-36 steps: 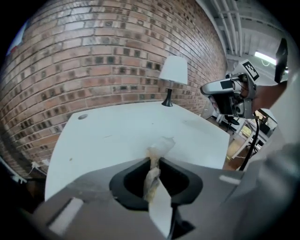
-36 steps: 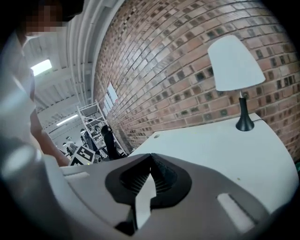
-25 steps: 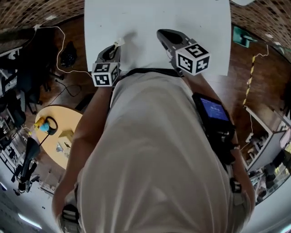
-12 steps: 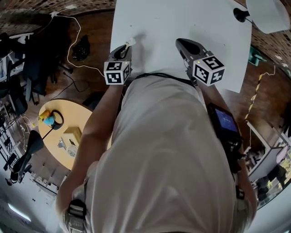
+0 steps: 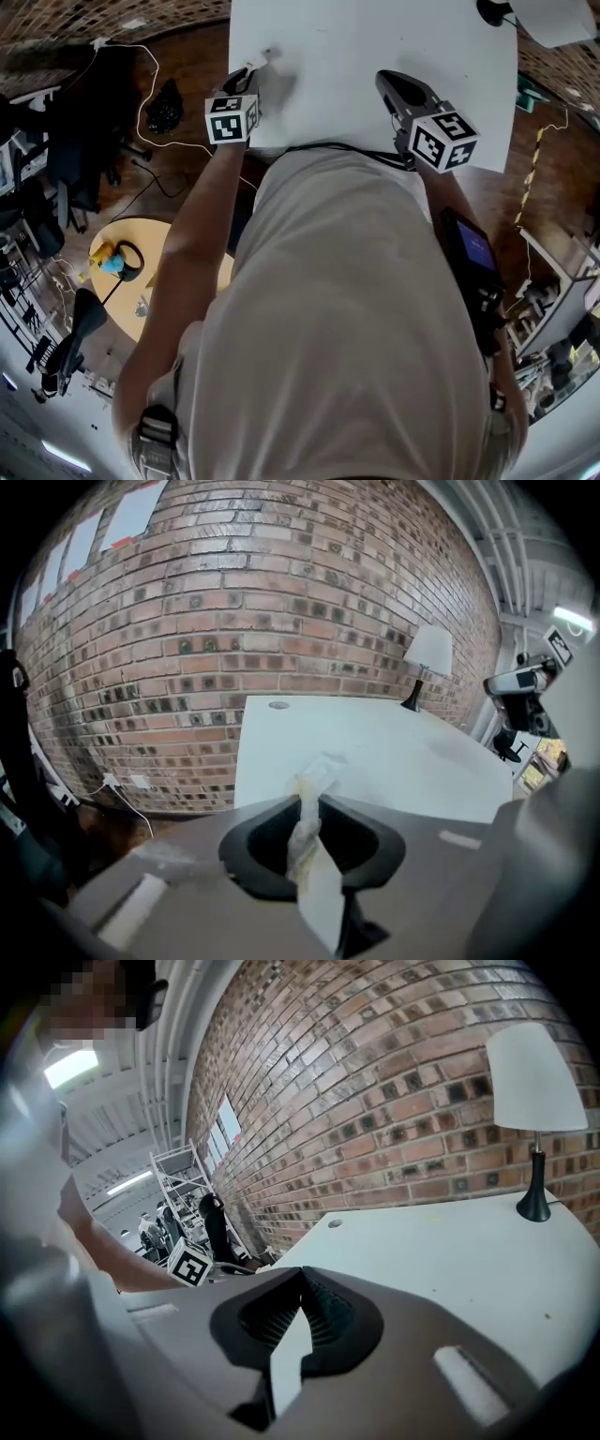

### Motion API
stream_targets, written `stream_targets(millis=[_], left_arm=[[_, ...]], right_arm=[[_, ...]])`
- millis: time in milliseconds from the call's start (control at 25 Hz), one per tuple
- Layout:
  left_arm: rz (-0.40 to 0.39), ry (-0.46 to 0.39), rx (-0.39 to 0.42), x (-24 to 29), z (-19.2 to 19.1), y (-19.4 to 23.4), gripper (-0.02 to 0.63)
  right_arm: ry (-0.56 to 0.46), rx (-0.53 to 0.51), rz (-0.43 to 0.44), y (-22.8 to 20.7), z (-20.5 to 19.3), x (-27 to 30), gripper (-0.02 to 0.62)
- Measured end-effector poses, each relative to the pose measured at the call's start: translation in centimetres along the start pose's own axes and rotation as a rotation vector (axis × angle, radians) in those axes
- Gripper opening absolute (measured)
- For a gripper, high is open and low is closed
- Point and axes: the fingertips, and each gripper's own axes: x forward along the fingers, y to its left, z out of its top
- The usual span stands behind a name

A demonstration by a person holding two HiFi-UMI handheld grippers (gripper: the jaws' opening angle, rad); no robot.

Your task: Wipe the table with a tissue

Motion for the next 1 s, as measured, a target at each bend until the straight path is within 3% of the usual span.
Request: stream_targets(millis=[160,320,400,720,1000], left_arm=[[0.009,0.017,-0.052,2.2,1.3,0.4,0.063],[0.003,0.003,-0.261,3.6,3.1,0.8,0.061],[0.012,0.019,-0.295,3.7,3.2,1.4,0.060],[0.103,0.131,-0.103,5.0,3.0,0.0,0.057],[0.131,0.214,0.039,5.5,2.7,-0.8,0.057]], right_arm=[[-0.017,0.031,-0.016,-1.3,-0.3,-1.0,0.008],[-0.037,0.077,-0.019,-3.1,-0.2,-1.7,0.008],[-0.055,0.112,-0.024,-3.9,-0.1,-1.8,0.008],[-0.068,0.184,-0.029,-7.3,0.0,-3.4,0.008],[-0.052,0.172,-0.005,-7.8,0.2,-3.1,0.008]])
